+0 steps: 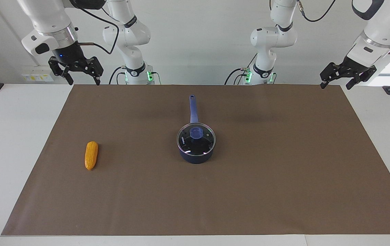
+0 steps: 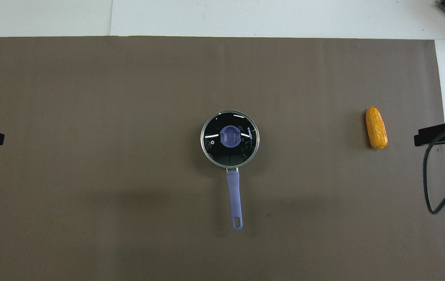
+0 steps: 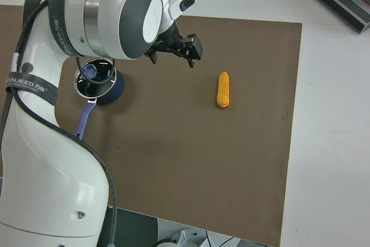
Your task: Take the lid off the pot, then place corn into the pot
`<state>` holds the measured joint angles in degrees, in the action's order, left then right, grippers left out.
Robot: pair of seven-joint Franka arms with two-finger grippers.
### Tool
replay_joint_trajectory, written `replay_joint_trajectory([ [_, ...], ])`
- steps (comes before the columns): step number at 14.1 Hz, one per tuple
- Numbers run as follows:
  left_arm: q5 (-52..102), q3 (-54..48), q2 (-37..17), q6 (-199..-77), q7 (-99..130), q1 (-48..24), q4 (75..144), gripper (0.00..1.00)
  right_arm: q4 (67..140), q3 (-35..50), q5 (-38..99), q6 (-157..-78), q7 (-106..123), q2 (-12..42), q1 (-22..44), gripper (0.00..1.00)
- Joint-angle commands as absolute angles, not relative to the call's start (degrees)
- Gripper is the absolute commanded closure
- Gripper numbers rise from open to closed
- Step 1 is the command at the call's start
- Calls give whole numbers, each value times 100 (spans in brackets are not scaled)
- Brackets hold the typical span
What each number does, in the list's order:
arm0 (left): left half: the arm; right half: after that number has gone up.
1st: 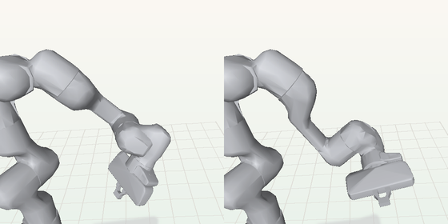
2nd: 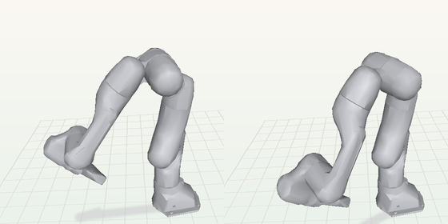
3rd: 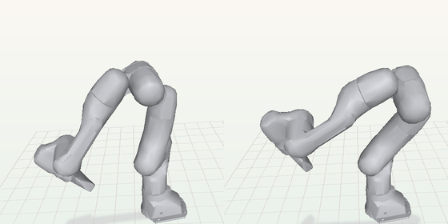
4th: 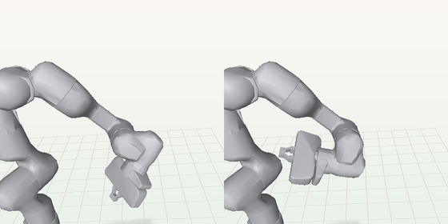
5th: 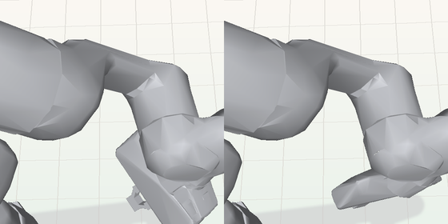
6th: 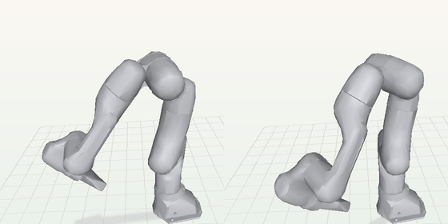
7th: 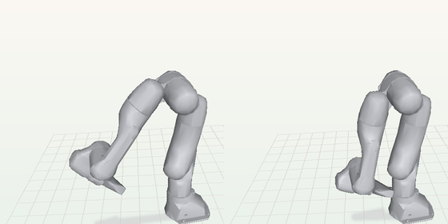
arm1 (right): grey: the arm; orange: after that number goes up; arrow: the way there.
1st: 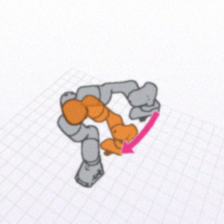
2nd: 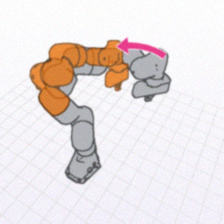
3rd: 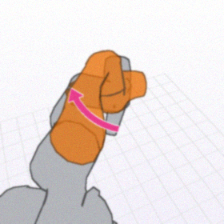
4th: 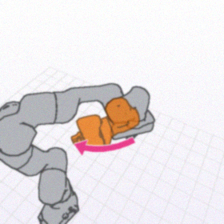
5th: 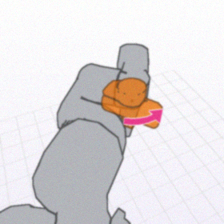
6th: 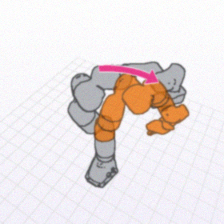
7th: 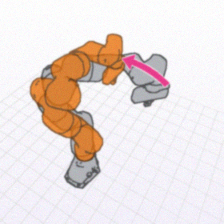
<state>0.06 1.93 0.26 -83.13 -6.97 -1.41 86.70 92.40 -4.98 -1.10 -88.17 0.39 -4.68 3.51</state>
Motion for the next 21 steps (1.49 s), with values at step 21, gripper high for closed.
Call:
replay_joint_trajectory([
  [21, 9, 237, -9, -8859, 1160, -2091, 8868, 0, 9308, -510, 0, -8824, 44, -536, 352, 0],
])
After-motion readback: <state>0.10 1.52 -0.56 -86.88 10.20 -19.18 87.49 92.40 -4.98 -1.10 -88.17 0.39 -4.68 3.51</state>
